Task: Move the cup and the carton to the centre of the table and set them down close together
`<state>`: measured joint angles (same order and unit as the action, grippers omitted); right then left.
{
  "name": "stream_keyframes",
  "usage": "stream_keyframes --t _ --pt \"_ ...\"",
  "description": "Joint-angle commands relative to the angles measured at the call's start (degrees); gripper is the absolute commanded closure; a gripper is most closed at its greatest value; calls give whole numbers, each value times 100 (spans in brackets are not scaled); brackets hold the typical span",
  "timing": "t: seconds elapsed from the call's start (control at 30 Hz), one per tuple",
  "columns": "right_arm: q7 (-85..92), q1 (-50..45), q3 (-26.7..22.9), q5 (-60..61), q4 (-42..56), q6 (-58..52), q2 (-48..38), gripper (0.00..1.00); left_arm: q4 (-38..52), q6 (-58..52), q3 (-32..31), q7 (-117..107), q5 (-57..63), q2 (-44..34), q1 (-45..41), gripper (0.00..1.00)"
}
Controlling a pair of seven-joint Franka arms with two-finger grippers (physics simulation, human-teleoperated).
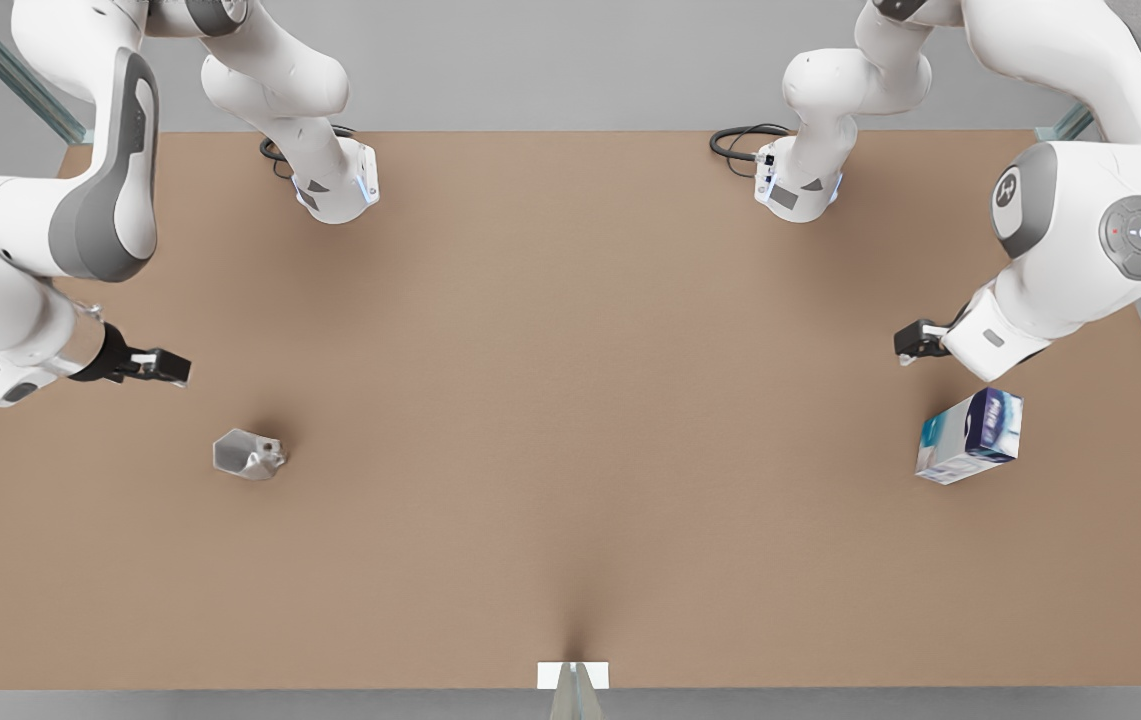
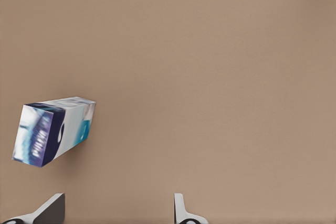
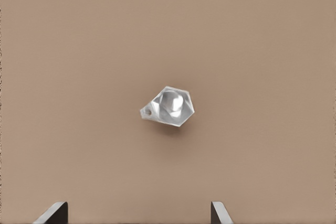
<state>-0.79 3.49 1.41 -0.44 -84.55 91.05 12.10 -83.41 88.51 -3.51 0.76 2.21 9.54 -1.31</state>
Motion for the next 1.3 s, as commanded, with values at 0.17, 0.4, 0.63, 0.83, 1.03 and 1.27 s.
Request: stream_keyframes --t 0.17,0.4,0.63,0.83,1.03,1.27 --pt "97 -33 281 -17 -27 343 47 0 -35 -1 88 47 8 -13 -1 0" --pt "228 -42 255 27 -993 1784 240 0 -70 -89 316 47 -10 75 -1 0" --pt "1090 -51 105 334 -1837 3252 618 0 -79 -150 316 73 -10 101 -1 0" --pt "1389 -51 -176 343 -2277 3981 864 0 -79 -177 316 82 -10 110 8 0" --pt "2057 -59 -185 -158 -2294 4166 988 0 -79 -203 316 73 -1 127 -1 0" --pt "1626 -51 -378 -131 -2479 4113 996 0 -79 -203 316 65 -1 154 -1 0"
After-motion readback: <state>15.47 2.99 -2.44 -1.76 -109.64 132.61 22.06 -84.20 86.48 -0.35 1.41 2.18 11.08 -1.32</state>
